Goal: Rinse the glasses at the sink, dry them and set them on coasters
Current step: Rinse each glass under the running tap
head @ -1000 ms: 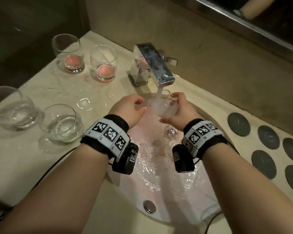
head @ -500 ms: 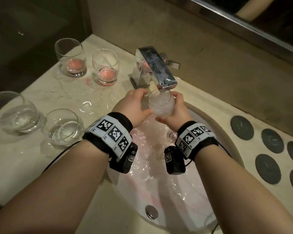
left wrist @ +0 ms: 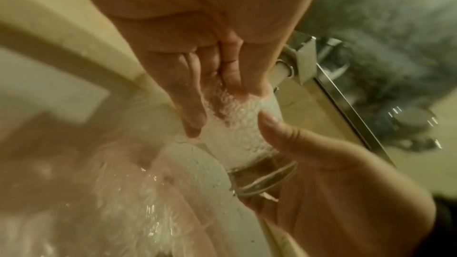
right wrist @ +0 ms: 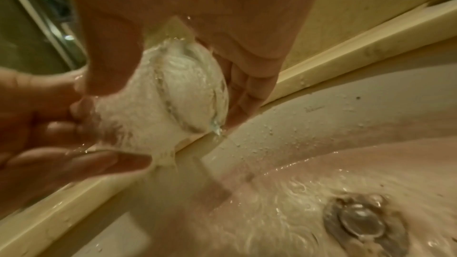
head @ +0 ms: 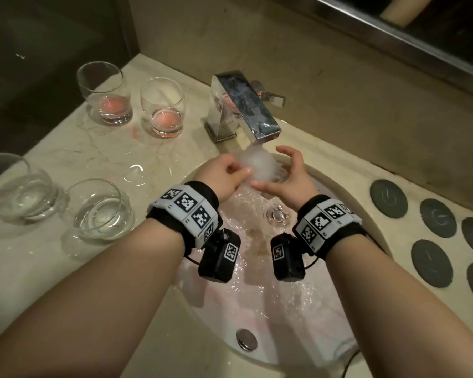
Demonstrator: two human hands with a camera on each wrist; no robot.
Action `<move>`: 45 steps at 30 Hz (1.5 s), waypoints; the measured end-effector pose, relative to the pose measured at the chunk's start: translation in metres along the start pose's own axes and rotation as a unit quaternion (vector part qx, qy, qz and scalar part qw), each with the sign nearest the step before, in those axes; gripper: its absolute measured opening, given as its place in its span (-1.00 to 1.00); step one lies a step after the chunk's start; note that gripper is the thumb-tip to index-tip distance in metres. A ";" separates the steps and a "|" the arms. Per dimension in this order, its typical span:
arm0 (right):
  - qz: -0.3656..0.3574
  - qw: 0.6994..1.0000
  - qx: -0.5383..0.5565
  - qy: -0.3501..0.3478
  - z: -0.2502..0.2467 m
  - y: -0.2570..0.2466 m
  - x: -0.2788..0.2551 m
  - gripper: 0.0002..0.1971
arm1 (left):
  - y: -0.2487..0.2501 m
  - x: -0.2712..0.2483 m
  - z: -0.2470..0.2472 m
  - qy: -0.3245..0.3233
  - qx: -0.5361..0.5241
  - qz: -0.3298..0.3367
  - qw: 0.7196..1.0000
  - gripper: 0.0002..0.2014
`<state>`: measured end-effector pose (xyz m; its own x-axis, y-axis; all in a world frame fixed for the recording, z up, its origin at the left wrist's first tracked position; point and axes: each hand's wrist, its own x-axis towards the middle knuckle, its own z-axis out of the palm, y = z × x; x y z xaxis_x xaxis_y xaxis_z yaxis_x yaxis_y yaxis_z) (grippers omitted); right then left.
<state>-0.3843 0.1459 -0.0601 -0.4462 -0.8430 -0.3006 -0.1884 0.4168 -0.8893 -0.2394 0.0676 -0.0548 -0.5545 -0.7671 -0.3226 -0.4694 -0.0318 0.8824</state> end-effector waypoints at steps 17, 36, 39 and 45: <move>0.104 0.983 0.142 -0.044 0.000 0.000 0.011 -0.29 | -0.006 0.002 -0.004 -0.024 -0.177 -0.043 0.983 -0.85; 0.031 0.992 0.059 -0.104 0.000 0.004 0.008 -0.30 | -0.003 0.006 -0.007 -0.020 -0.300 -0.045 0.952 -0.93; 0.068 0.994 0.026 -0.082 0.004 -0.005 0.009 -0.42 | -0.004 0.003 -0.006 -0.043 -0.281 -0.025 0.958 -0.92; 0.055 0.986 0.086 -0.134 -0.004 0.007 0.010 -0.49 | -0.004 0.004 -0.002 -0.056 -0.285 -0.023 0.957 -0.97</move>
<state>-0.3936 0.1419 -0.0675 -0.2049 -0.8650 -0.4580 0.0090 0.4662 -0.8846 -0.2384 0.0629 -0.0586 -0.6269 -0.6845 -0.3721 -0.0612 -0.4328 0.8994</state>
